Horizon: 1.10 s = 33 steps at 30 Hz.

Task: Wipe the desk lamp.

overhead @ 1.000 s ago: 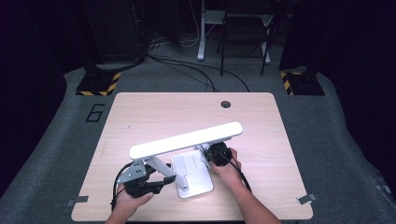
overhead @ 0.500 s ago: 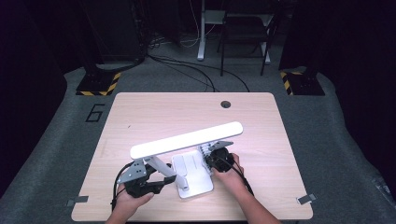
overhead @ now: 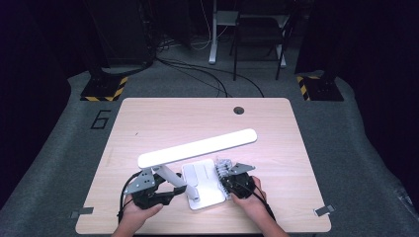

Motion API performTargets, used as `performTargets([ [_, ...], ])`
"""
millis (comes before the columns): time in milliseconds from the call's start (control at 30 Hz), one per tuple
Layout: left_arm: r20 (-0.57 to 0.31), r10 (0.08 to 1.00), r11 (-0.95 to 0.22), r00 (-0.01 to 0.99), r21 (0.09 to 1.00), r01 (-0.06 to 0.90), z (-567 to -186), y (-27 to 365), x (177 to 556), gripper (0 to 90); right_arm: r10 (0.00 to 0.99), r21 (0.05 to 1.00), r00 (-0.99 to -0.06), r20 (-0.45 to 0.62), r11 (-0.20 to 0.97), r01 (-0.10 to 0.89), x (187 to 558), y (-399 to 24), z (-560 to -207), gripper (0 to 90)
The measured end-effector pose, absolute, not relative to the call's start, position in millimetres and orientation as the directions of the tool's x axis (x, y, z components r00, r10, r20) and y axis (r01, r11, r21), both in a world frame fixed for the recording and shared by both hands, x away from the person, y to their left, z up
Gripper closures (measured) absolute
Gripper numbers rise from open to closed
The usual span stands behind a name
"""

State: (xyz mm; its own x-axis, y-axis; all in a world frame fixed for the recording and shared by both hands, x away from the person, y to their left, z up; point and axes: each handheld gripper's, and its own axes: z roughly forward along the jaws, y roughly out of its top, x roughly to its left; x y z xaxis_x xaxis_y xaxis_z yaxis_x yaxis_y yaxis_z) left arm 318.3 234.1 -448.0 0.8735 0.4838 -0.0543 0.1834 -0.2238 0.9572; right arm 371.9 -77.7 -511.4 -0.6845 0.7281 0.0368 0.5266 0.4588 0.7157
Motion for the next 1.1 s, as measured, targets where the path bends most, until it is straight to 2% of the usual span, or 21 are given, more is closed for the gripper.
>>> performTargets([
  [600,-0.058,0.493,-0.233,0.868,0.953,0.196,-447,236,318,53.1,0.67,0.71,-0.742,0.03,0.508,0.487,315,-99,-510,79.5],
  [767,-0.056,0.517,-0.223,0.854,0.954,0.198,-447,231,319,53.1,0.709,0.729,-0.705,-0.005,0.485,0.483,318,-103,-509,71.0],
  [833,-0.055,0.514,-0.227,0.856,0.954,0.198,-447,231,320,53.1,0.724,0.747,-0.69,0.006,0.456,0.485,318,-106,-508,65.4],
  [1033,-0.062,0.531,-0.212,0.845,0.956,0.203,-448,229,325,53.0,0.753,0.792,-0.656,-0.051,0.43,0.433,318,-114,-503,50.2],
  [1100,-0.059,0.538,-0.208,0.841,0.957,0.2,-449,229,328,53.0,0.765,0.789,-0.642,-0.047,0.423,0.446,320,-117,-504,48.4],
])
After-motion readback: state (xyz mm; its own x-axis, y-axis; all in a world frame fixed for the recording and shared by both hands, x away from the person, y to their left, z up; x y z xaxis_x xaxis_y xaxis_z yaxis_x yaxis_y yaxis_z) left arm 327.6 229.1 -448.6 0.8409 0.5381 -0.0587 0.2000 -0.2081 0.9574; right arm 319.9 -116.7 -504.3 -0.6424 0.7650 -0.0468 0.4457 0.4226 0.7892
